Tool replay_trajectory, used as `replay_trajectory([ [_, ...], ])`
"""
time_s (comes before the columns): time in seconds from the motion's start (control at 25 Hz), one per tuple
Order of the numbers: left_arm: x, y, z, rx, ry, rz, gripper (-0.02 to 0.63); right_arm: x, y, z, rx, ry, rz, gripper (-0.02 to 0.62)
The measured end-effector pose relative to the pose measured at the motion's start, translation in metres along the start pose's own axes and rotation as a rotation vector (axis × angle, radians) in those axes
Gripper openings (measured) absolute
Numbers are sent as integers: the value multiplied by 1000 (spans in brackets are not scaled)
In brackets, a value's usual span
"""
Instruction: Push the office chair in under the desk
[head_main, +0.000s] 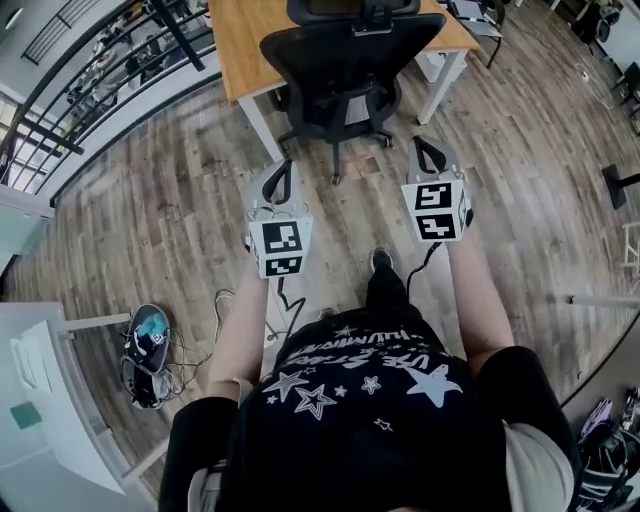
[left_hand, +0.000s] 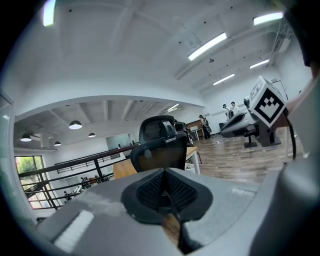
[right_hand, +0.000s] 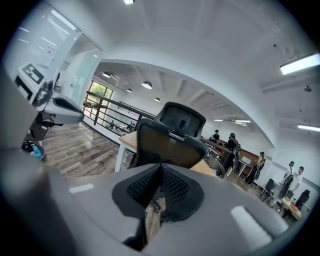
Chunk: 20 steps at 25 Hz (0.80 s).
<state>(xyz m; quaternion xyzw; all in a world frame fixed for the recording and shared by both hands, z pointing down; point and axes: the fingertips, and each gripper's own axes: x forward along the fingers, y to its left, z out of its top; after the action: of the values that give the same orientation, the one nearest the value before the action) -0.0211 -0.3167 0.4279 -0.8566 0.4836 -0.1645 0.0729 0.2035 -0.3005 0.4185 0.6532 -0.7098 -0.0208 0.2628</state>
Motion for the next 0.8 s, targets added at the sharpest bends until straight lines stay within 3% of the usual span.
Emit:
replay_trajectory([
  [0.4, -63, -8, -18, 2, -17, -88, 2, -77, 51, -24, 11, 61, -63, 2],
  [0.8, -92, -29, -22, -1, -22, -147, 2, -128, 63, -34, 11, 84, -94, 2],
])
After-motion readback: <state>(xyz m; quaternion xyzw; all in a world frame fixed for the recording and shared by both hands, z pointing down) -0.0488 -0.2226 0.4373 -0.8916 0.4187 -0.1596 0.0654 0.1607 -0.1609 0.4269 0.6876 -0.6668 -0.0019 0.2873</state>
